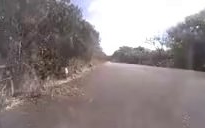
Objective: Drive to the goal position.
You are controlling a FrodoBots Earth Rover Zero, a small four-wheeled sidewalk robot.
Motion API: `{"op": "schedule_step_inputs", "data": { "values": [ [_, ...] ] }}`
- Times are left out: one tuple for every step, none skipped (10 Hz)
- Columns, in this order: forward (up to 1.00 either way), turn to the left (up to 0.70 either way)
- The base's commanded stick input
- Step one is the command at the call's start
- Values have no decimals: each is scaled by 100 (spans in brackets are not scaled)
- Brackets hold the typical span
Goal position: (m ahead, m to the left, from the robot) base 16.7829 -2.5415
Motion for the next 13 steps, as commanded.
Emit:
{"op": "schedule_step_inputs", "data": {
  "values": [
    [50, 0],
    [50, 0],
    [50, 0],
    [50, 0],
    [50, 0],
    [50, 0],
    [50, 0],
    [50, 0],
    [50, 0],
    [50, 0],
    [50, 0],
    [50, 0],
    [50, 0]
  ]
}}
